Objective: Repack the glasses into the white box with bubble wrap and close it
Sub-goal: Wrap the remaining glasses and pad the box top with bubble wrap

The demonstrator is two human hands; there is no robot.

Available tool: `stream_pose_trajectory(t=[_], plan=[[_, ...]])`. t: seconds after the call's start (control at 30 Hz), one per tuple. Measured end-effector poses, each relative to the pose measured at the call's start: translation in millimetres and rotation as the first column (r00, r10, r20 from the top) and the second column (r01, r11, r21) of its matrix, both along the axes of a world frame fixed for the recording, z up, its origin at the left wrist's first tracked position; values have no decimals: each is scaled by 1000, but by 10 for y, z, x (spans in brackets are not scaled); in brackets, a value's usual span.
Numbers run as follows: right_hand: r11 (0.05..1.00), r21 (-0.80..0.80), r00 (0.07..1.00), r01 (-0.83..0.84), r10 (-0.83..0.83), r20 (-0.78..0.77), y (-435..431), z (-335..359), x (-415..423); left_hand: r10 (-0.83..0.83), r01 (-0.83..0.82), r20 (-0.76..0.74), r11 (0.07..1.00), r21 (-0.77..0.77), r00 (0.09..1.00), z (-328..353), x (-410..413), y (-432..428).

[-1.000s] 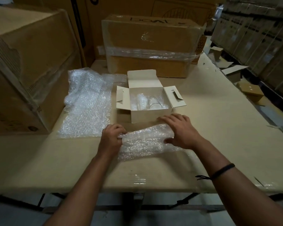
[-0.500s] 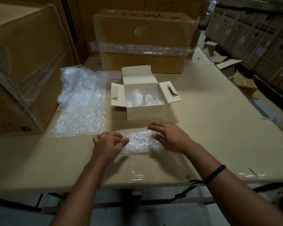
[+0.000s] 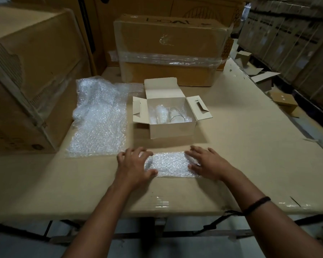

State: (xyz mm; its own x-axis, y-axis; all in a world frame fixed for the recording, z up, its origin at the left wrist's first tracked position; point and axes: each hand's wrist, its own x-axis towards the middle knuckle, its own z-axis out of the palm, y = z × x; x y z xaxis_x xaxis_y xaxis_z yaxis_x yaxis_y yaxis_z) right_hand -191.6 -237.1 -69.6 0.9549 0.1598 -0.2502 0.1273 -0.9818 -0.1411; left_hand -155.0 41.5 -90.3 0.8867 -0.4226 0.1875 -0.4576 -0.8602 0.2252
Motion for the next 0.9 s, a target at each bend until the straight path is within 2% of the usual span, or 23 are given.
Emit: stream_pose_trajectory(t=[0.1, 0.2, 0.37, 0.47, 0.53, 0.63, 0.77, 0.9], plan=[[998, 52, 999, -26, 25, 26, 76, 85, 37, -164, 164, -7, 986, 28, 986, -48, 27, 0], [999, 37, 999, 2, 0, -37, 149, 102, 31, -157, 162, -102, 986, 42, 982, -49, 37, 34], [989, -101, 993, 104, -109, -42, 156, 192, 70, -188, 191, -151, 982, 7, 971, -13, 130, 119], [984, -85, 986, 156, -159, -39, 162, 188, 92, -227, 234, -139, 972, 36, 964, 11, 184, 161], [983, -26, 983, 184, -185, -14, 162, 164, 92, -251, 253, -85, 967, 15, 964, 6, 232, 149], [983, 12, 980, 181, -181, 76, 159, 163, 92, -265, 270, 89, 962, -51, 960, -40, 329, 62], [967, 194, 952, 164, -207, 225, 74, 289, 152, -170, 226, 244, 949, -221, 955, 64, 507, -44], [938, 316, 886, 141, -263, 383, -101, 541, 527, -83, 189, 335, 936, -296, 939, 417, 836, -162]])
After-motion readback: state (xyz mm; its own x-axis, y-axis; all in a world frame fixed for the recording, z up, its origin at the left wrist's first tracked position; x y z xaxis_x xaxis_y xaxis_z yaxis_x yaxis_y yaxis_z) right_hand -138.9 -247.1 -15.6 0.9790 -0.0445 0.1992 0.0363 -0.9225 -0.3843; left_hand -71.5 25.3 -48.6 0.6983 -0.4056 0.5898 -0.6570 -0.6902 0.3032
